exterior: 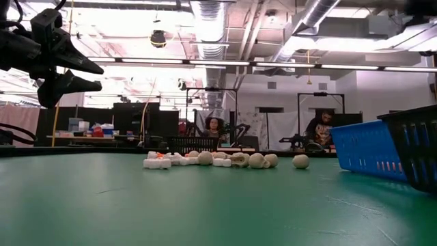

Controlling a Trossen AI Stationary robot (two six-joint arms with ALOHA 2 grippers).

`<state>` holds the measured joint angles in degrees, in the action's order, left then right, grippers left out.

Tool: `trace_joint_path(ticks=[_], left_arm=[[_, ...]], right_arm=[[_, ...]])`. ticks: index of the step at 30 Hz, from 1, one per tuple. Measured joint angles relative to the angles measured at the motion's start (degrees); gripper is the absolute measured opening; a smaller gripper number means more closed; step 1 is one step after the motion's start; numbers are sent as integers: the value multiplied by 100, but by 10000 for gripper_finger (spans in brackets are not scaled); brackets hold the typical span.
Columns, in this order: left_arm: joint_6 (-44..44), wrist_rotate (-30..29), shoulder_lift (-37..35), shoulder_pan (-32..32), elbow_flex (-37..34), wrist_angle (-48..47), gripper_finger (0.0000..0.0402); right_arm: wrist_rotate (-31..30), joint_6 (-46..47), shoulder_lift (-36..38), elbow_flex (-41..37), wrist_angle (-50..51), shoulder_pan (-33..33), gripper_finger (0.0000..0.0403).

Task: Sort Halloween decoration
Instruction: Put the white skeleton toy into the bottom black bin

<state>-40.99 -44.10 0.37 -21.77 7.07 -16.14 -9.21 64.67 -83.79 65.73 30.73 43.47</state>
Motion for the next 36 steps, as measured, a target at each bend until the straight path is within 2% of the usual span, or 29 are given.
trace_joint_path(ticks=[5,11,14,25,31,36], left_arm=[[-15,-11,-1,-1,0,0,189],[-24,-13,-1,-1,0,0,189],[-24,-12,-1,-1,0,0,189],[-28,-11,-1,0,0,6,189],[-26,-11,-1,-1,0,7,189],[-26,-11,-1,-1,0,4,189]], right_arm=[[54,623,-412,-2,80,258,0],[496,1053,-757,-2,31,386,1],[542,1230,-824,-2,34,376,14],[632,990,-828,-2,39,251,104],[668,762,-828,-2,151,167,119],[865,764,-828,-2,675,46,121]])
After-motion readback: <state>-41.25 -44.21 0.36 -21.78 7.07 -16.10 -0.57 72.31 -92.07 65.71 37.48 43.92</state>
